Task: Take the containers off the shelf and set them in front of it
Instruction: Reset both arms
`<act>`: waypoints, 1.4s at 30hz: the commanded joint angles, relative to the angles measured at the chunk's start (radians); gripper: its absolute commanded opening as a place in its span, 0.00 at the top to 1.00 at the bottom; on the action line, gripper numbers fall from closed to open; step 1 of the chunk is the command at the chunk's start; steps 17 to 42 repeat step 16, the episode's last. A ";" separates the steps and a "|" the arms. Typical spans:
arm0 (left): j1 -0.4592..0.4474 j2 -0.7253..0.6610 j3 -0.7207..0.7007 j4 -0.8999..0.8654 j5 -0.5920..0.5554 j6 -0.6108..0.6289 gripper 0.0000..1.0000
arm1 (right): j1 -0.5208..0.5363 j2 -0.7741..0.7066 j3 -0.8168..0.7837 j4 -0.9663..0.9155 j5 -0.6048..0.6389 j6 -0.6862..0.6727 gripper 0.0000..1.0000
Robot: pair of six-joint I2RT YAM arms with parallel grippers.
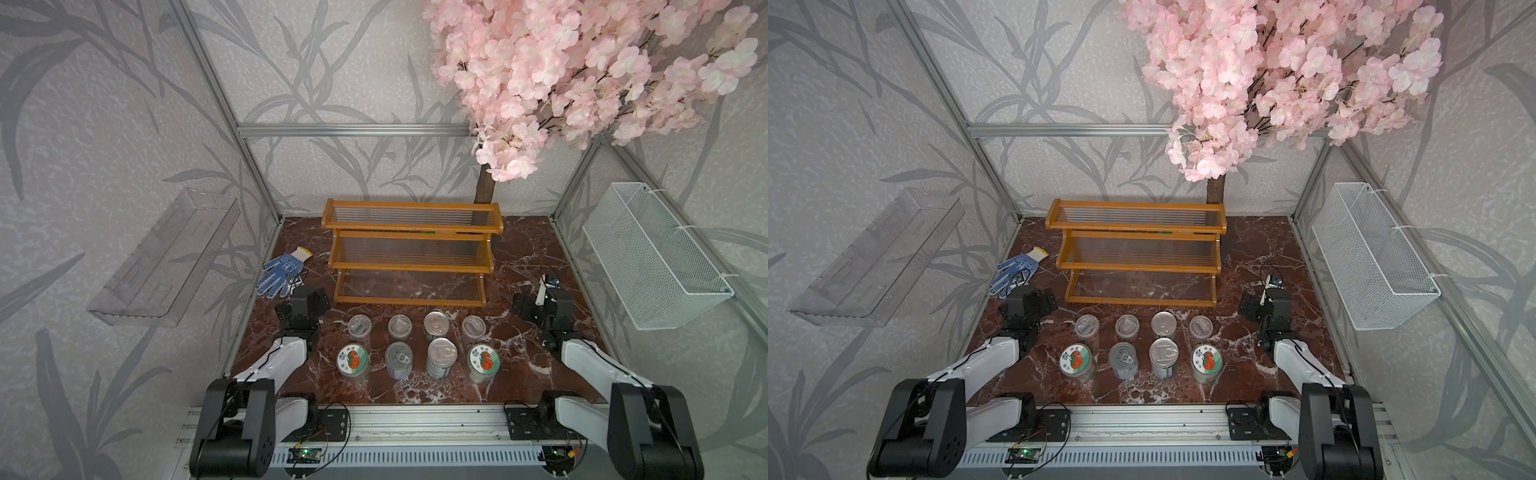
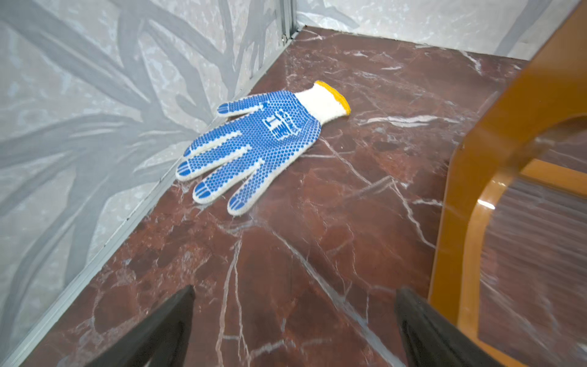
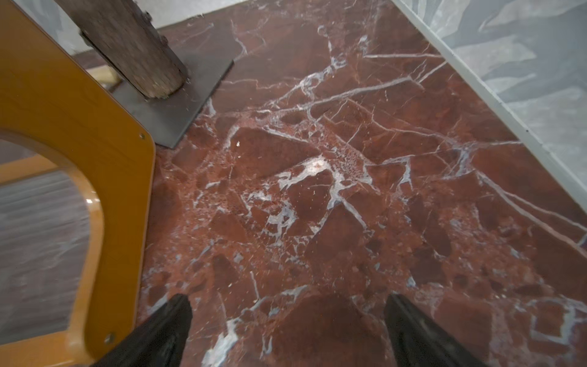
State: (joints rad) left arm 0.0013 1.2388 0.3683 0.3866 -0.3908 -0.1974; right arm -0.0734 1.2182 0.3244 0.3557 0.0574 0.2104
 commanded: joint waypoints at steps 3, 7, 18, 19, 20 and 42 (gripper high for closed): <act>0.001 0.133 0.003 0.334 -0.116 0.060 0.00 | -0.026 0.165 0.035 0.452 -0.023 -0.044 0.01; 0.000 0.218 0.043 0.429 -0.117 0.135 0.00 | -0.025 0.308 0.016 0.628 -0.127 -0.090 0.01; 0.004 0.242 0.070 0.410 -0.064 0.171 0.00 | -0.011 0.360 0.008 0.688 -0.089 -0.088 0.01; 0.004 0.242 0.070 0.410 -0.064 0.171 0.00 | -0.011 0.360 0.008 0.688 -0.089 -0.088 0.01; 0.004 0.242 0.070 0.410 -0.064 0.171 0.00 | -0.011 0.360 0.008 0.688 -0.089 -0.088 0.01; 0.004 0.242 0.070 0.410 -0.064 0.171 0.00 | -0.011 0.360 0.008 0.688 -0.089 -0.088 0.01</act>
